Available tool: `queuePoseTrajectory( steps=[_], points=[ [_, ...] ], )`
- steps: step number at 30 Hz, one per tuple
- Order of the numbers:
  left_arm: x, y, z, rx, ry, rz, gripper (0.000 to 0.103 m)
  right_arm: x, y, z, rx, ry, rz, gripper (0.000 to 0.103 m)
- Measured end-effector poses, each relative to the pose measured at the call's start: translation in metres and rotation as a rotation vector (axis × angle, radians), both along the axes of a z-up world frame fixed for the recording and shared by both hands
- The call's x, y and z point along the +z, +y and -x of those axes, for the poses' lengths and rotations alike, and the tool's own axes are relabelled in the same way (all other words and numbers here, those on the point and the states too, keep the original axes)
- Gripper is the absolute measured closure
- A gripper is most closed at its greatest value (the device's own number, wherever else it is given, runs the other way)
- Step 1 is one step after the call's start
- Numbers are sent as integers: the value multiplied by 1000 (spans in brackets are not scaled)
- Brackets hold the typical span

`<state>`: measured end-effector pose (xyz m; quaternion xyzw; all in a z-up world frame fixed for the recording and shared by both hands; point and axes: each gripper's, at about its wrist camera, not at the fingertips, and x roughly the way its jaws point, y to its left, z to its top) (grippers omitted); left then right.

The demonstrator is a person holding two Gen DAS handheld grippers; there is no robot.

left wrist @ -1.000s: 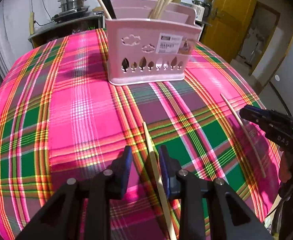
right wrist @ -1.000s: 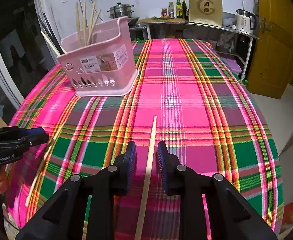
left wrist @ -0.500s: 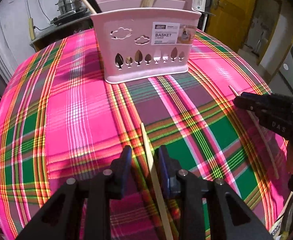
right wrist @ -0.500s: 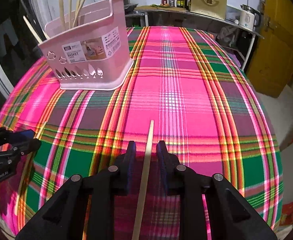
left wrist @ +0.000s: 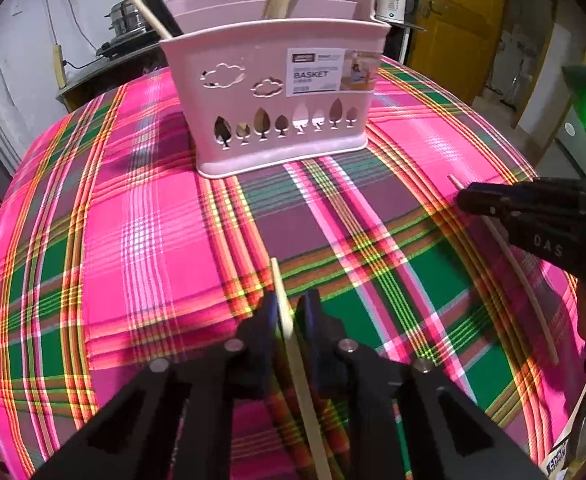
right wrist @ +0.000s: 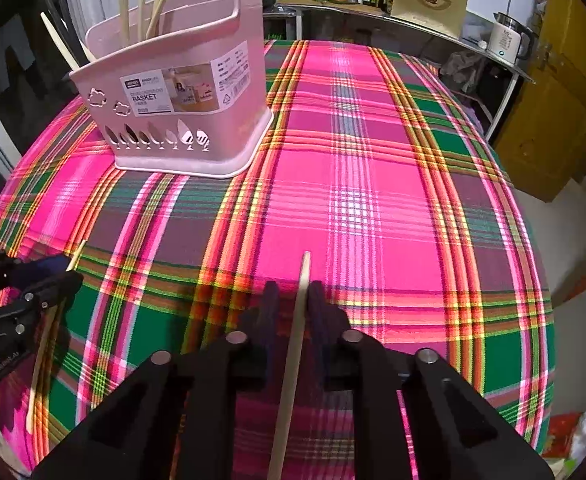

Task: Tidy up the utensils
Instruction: 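Lift both wooden chopsticks and carry them over the pink basket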

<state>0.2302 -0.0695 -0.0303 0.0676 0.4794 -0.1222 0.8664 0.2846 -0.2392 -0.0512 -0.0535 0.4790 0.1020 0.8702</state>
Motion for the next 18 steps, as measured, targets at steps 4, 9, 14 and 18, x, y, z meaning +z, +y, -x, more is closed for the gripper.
queuePoseTrajectory(
  steps=[4,9,14,18],
  points=[
    [0,-1,-1,-18,10,5,96,1,-1,-2,-10,3,-16,97],
    [5,3,-4,-23,29,39,97,6,-3,2,-5,-8,-51,97],
    [25,7,-3,-26,-6,60,97,22,-4,9,5,-46,-84,97],
    [50,11,0,-27,-57,82,97,43,-8,18,4,-98,-119,97]
  ],
)
